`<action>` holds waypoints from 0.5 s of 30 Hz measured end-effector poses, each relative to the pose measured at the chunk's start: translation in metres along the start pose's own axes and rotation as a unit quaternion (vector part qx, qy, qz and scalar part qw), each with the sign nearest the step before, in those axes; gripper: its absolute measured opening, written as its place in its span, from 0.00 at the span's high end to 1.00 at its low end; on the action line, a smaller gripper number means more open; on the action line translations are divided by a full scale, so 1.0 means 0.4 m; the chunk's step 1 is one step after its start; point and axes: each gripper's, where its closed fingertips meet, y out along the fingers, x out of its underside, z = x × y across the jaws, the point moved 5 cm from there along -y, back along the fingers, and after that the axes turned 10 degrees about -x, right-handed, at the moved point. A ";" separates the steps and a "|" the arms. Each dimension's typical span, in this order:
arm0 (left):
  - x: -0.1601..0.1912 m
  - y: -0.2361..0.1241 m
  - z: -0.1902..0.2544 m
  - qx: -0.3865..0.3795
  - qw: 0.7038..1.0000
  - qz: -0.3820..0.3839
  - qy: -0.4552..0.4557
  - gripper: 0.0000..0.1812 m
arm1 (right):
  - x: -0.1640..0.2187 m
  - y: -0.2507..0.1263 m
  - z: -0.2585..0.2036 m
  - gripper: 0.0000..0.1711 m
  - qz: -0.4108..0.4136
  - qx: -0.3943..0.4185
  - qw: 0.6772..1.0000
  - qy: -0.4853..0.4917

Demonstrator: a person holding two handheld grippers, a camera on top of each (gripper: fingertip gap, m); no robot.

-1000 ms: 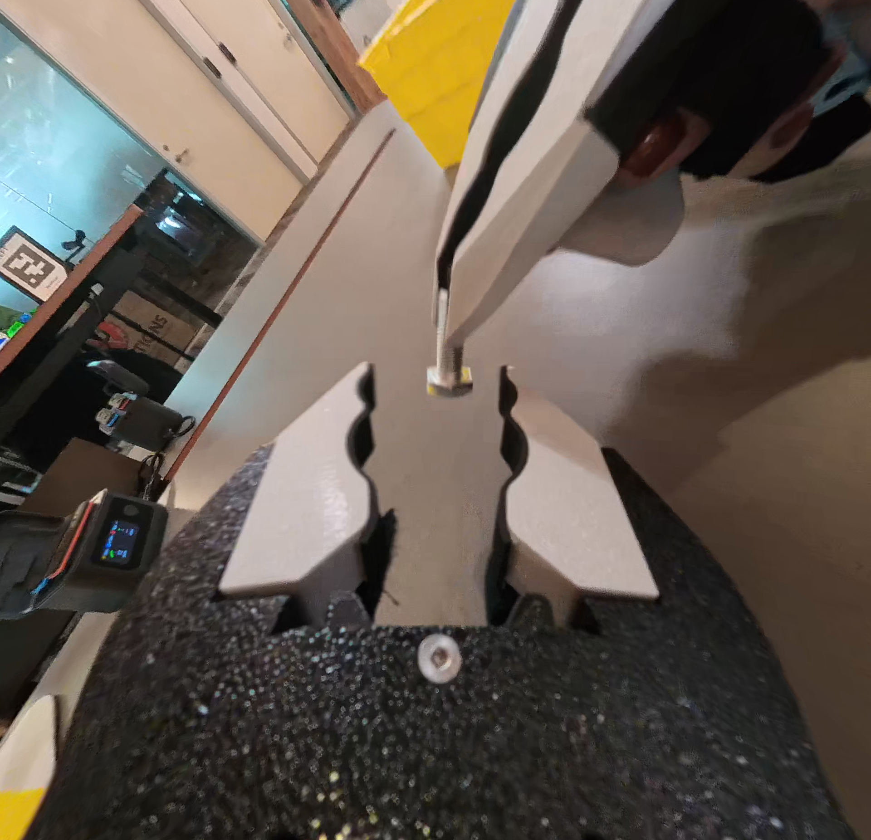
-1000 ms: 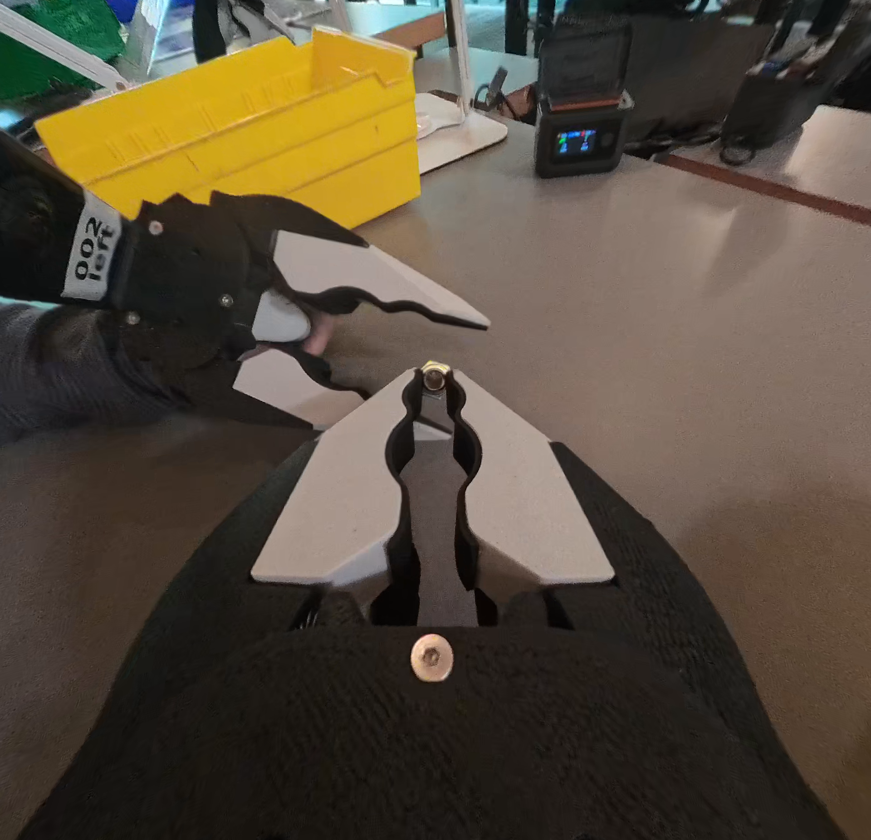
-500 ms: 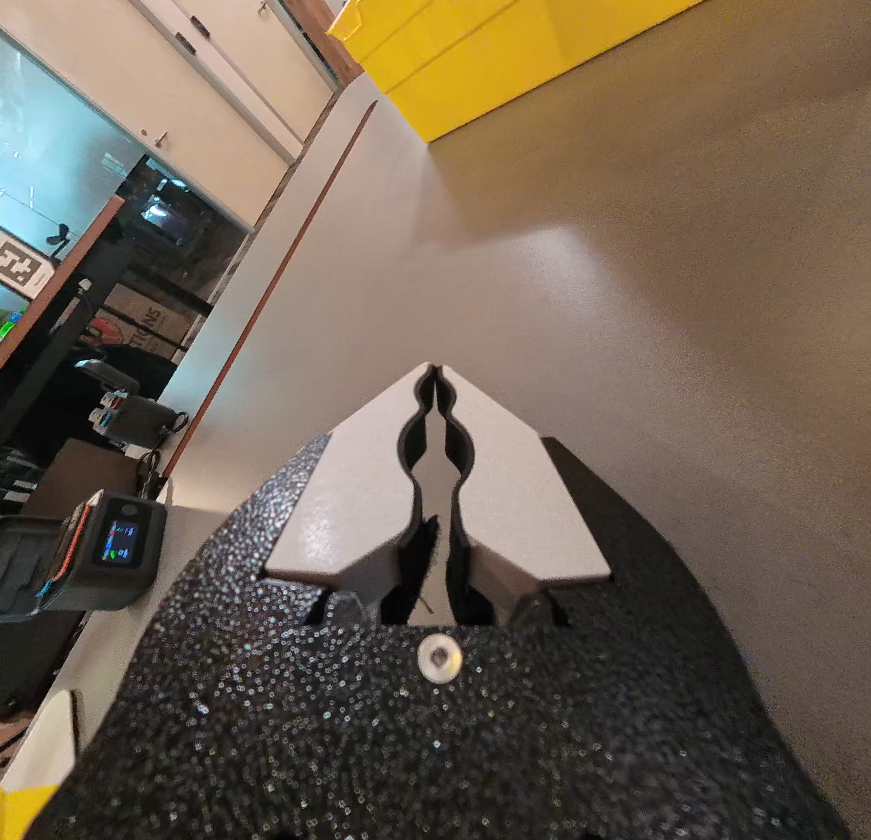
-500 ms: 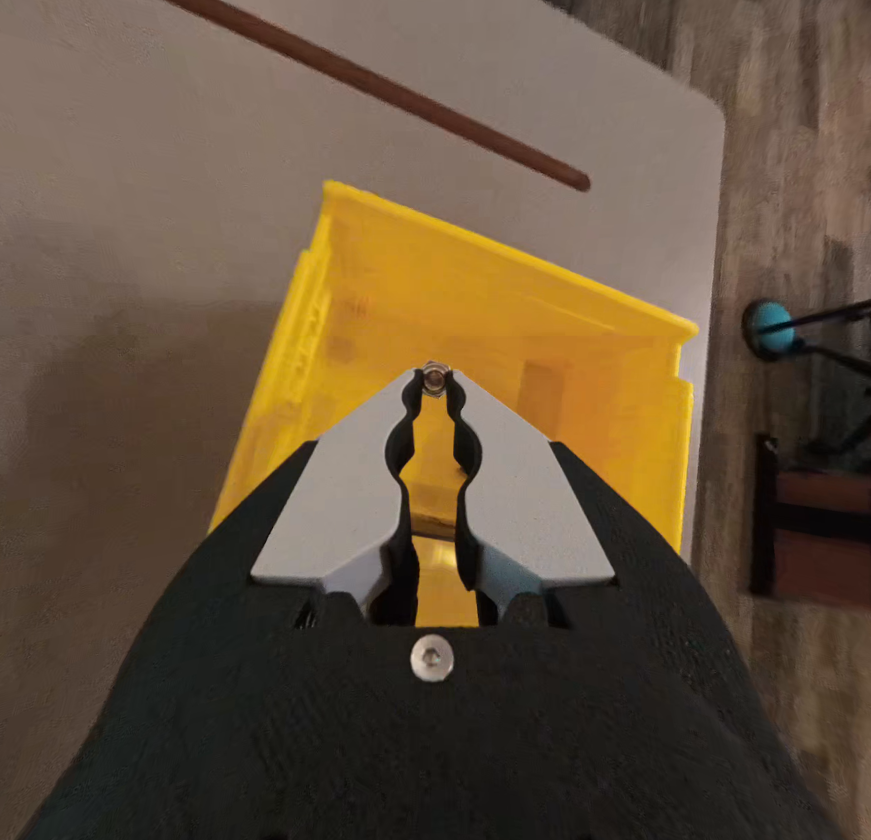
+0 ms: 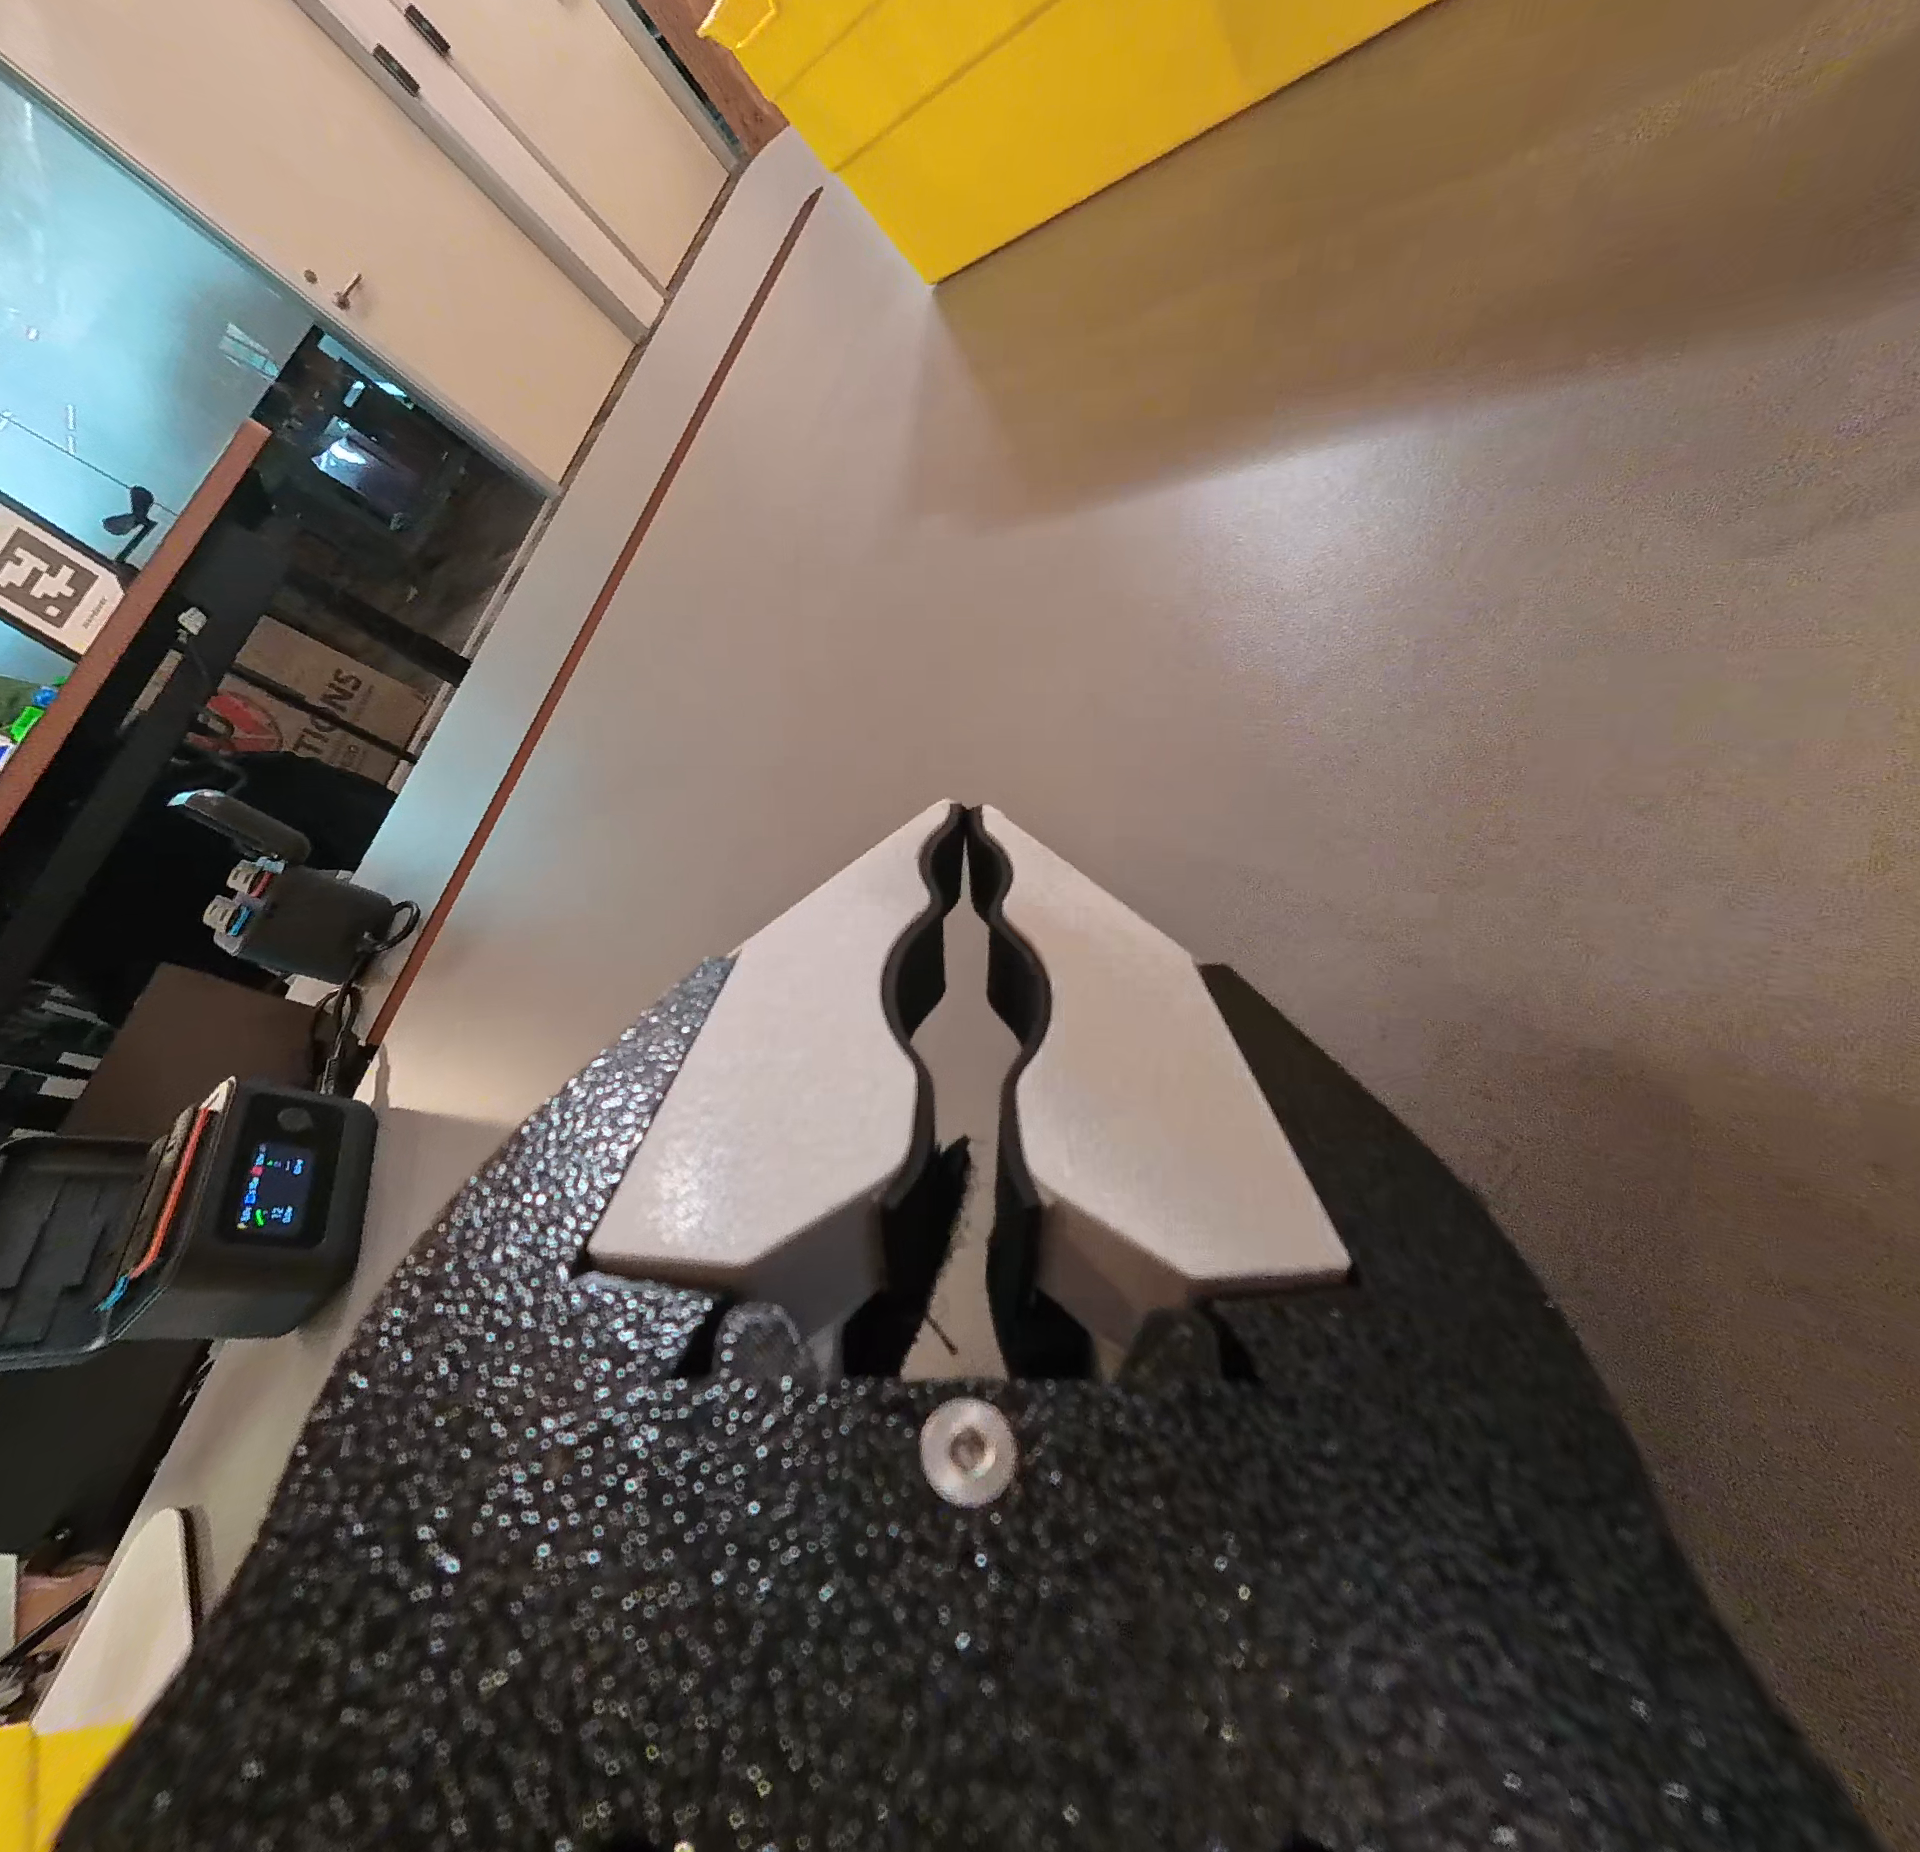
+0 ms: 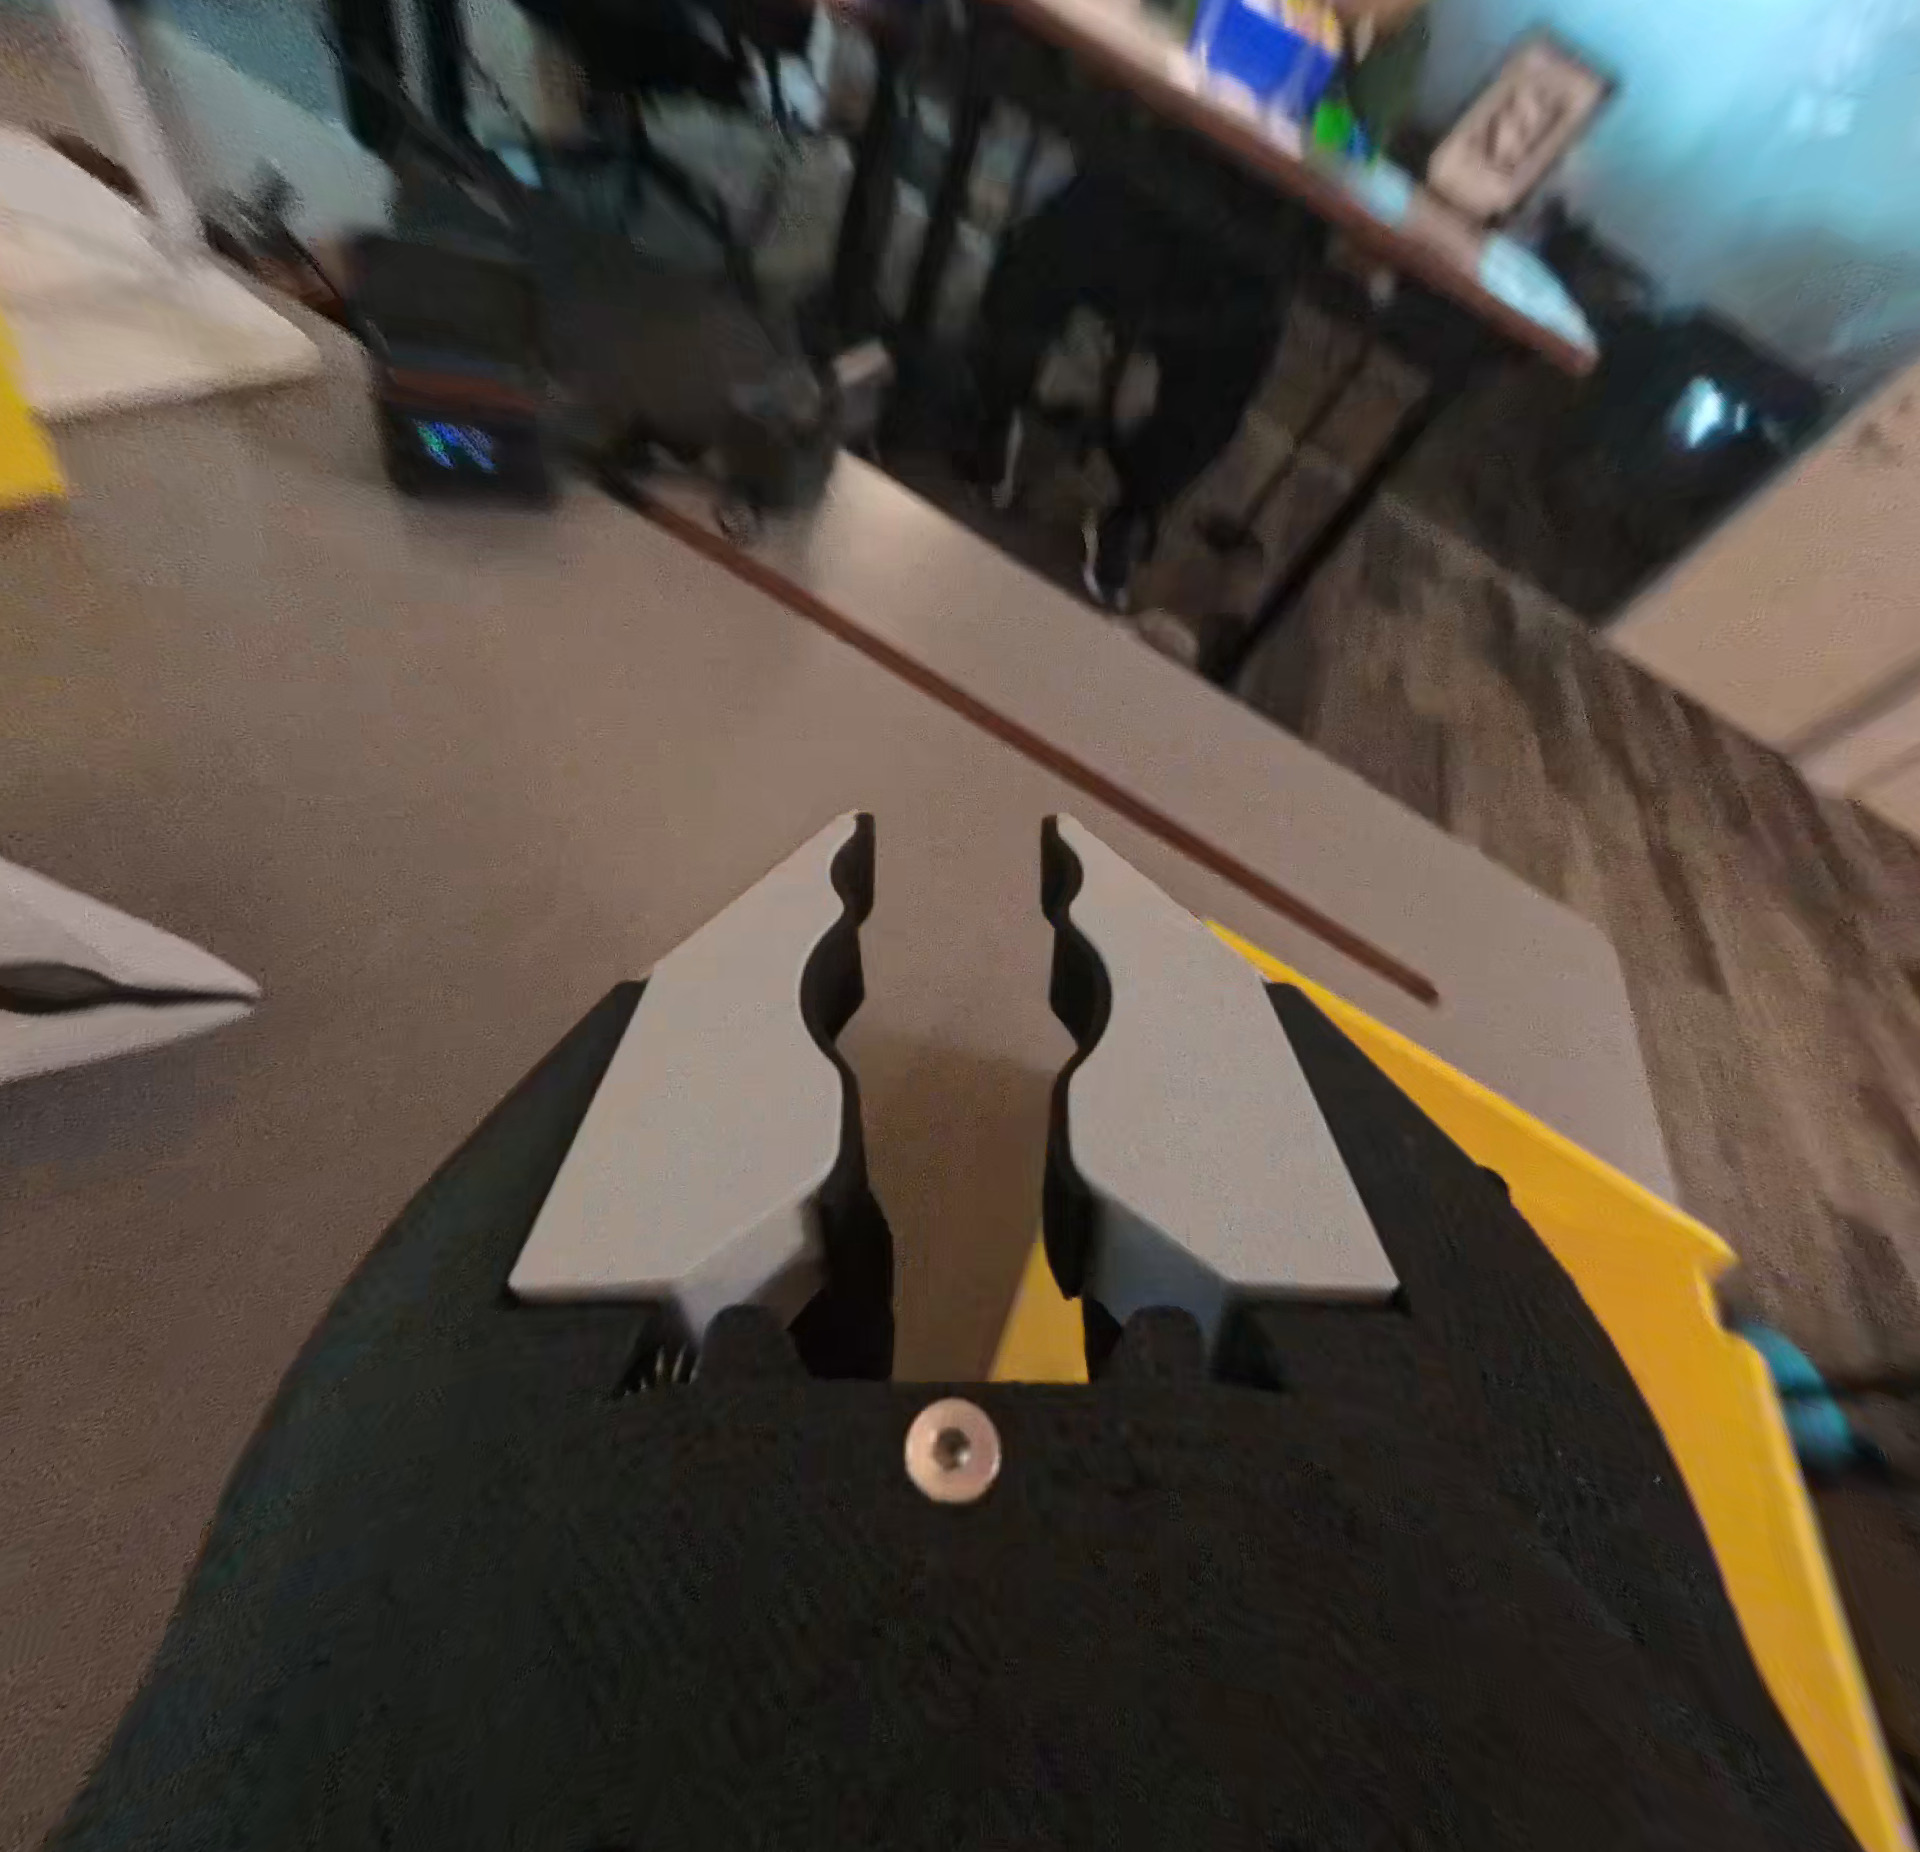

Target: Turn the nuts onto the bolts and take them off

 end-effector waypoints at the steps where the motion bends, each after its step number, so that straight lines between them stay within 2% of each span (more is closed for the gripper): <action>1: 0.000 -0.001 -0.001 0.000 1.000 0.000 -0.002 1.00 | -0.020 0.014 -0.043 0.82 0.066 -0.005 0.998 -0.006; 4: -0.001 -0.006 -0.002 -0.001 1.000 0.002 -0.007 1.00 | -0.017 0.065 -0.142 0.83 0.228 0.008 0.972 -0.049; 7: -0.001 -0.012 -0.005 -0.005 1.000 0.005 -0.014 1.00 | 0.040 0.094 -0.187 0.86 0.298 0.052 0.951 -0.058; 9: -0.003 -0.014 -0.010 -0.008 1.000 0.008 -0.022 1.00 | 0.069 0.106 -0.209 0.87 0.310 0.047 0.947 -0.068; 12: -0.003 -0.014 -0.019 -0.012 0.999 0.007 -0.038 0.99 | 0.095 0.127 -0.216 0.89 0.280 0.048 0.952 -0.109; 15: -0.012 -0.017 -0.019 0.007 0.998 0.017 -0.062 0.95 | 0.101 0.131 -0.205 0.89 0.273 0.054 0.957 -0.087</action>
